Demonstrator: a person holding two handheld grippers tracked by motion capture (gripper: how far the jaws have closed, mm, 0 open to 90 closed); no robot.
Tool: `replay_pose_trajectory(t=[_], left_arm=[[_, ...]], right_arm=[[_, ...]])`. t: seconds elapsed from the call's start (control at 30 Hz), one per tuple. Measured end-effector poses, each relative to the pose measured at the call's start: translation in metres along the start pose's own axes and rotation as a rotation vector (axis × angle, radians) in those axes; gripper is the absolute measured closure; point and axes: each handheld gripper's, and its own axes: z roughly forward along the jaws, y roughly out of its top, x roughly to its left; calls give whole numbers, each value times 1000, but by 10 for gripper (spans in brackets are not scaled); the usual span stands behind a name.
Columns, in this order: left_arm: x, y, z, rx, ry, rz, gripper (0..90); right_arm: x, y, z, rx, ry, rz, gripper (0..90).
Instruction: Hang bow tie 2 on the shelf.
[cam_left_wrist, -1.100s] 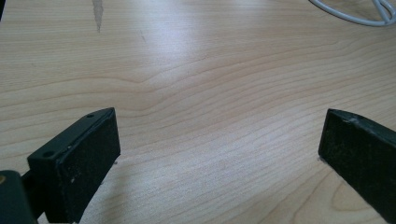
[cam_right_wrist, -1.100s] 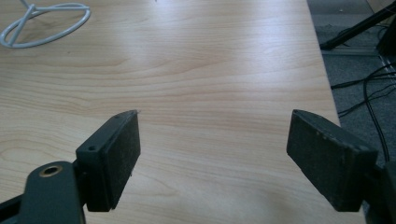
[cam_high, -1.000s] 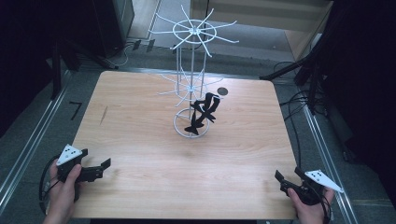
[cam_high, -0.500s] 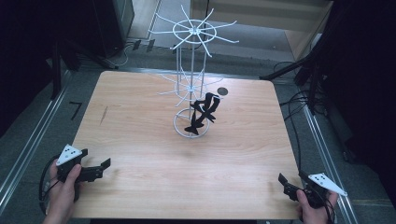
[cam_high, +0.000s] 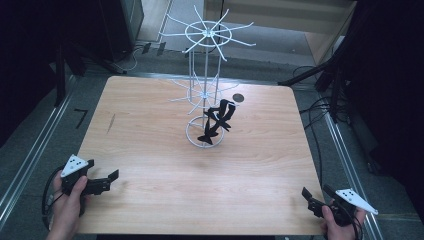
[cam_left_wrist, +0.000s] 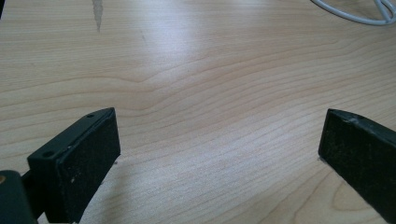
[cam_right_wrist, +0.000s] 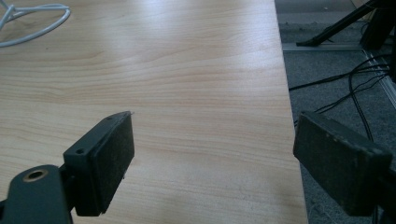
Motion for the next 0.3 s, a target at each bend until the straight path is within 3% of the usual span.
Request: replay_pose_trajectory(t=[0.3], left_arm=[[0, 0, 0, 1, 1, 0, 0]], right_arm=[[2, 0, 0, -15, -10, 1, 132]])
